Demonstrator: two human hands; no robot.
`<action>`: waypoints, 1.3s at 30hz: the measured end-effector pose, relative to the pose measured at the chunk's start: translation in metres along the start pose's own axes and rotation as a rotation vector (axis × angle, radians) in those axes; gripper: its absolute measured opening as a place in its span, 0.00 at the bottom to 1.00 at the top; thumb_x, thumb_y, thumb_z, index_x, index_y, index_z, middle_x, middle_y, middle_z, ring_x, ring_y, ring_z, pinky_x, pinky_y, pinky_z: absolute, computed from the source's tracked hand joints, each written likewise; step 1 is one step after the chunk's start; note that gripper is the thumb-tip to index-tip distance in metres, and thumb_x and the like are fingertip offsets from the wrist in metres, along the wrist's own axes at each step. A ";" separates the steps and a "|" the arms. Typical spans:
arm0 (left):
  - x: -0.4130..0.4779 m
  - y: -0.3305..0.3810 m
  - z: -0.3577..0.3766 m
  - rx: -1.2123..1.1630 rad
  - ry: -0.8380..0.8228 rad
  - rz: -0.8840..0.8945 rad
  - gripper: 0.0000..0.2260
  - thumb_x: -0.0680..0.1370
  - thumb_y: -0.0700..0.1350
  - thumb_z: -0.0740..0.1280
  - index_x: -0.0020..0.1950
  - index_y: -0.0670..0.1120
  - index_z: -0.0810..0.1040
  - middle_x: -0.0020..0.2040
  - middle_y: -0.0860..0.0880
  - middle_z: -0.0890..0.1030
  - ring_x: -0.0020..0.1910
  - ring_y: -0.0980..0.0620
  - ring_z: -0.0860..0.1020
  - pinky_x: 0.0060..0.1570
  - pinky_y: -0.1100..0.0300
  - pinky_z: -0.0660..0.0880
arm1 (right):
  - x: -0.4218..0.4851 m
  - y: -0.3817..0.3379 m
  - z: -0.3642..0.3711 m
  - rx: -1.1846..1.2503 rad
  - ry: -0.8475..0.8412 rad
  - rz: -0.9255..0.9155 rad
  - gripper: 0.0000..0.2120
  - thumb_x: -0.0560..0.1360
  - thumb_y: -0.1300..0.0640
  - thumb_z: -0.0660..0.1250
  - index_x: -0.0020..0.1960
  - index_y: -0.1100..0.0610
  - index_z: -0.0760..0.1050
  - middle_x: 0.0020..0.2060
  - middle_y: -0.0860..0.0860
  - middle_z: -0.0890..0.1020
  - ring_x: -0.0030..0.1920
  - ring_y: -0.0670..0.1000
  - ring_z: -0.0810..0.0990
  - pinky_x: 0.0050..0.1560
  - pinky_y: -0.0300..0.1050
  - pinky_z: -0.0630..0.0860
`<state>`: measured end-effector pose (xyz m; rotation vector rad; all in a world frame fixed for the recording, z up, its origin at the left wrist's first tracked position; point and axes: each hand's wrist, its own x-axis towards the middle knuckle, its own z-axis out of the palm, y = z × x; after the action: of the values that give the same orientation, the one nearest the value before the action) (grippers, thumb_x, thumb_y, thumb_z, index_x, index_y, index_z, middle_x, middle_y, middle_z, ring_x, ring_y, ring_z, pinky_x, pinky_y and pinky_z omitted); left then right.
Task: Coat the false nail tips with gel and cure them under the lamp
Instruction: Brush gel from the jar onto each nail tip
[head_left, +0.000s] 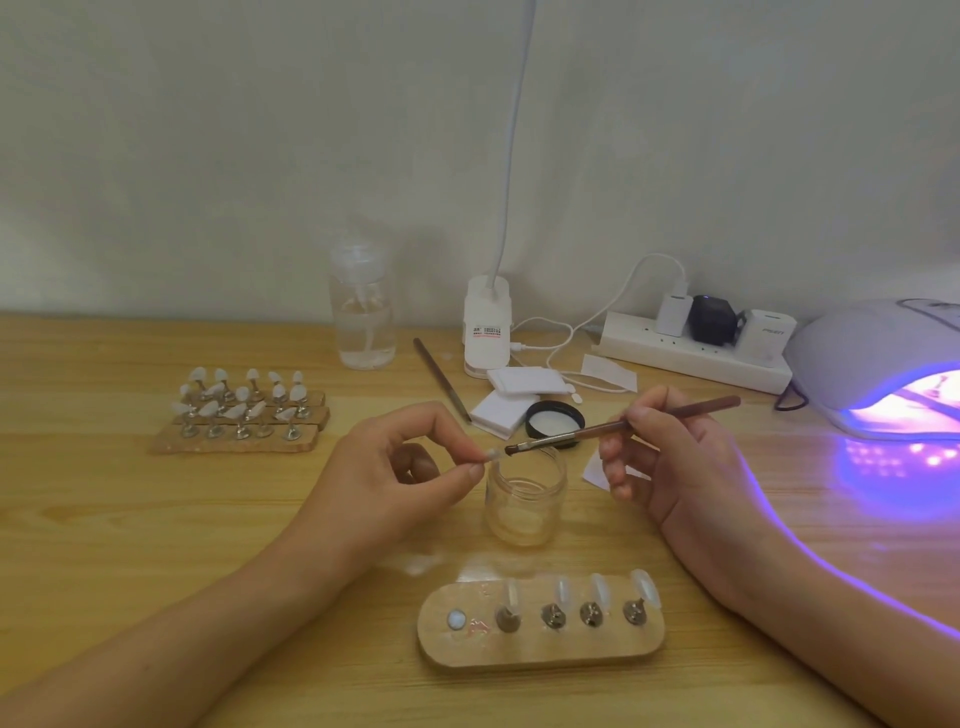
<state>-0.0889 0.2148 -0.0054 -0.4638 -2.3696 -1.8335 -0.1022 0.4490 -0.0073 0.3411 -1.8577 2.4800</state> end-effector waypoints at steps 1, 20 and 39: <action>0.000 0.000 0.000 0.000 -0.001 -0.002 0.09 0.72 0.40 0.75 0.37 0.54 0.82 0.30 0.58 0.78 0.31 0.57 0.71 0.33 0.66 0.70 | 0.000 -0.001 0.000 0.008 -0.010 -0.007 0.06 0.72 0.55 0.66 0.40 0.56 0.71 0.31 0.55 0.79 0.29 0.49 0.77 0.27 0.39 0.74; 0.000 -0.001 -0.001 0.023 -0.017 -0.003 0.09 0.72 0.41 0.75 0.37 0.54 0.82 0.37 0.54 0.82 0.28 0.58 0.70 0.30 0.68 0.69 | 0.000 0.000 0.001 -0.046 -0.005 -0.001 0.05 0.72 0.54 0.67 0.39 0.55 0.74 0.32 0.55 0.79 0.30 0.50 0.78 0.28 0.40 0.75; 0.001 -0.003 -0.001 0.054 -0.010 -0.026 0.06 0.71 0.45 0.75 0.38 0.55 0.82 0.38 0.32 0.77 0.29 0.55 0.68 0.31 0.66 0.67 | -0.001 0.001 0.004 -0.055 -0.035 -0.022 0.06 0.74 0.54 0.67 0.39 0.54 0.74 0.32 0.56 0.79 0.30 0.51 0.78 0.28 0.40 0.75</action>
<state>-0.0910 0.2135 -0.0078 -0.4393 -2.4367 -1.7763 -0.1006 0.4453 -0.0073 0.4043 -1.9200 2.4189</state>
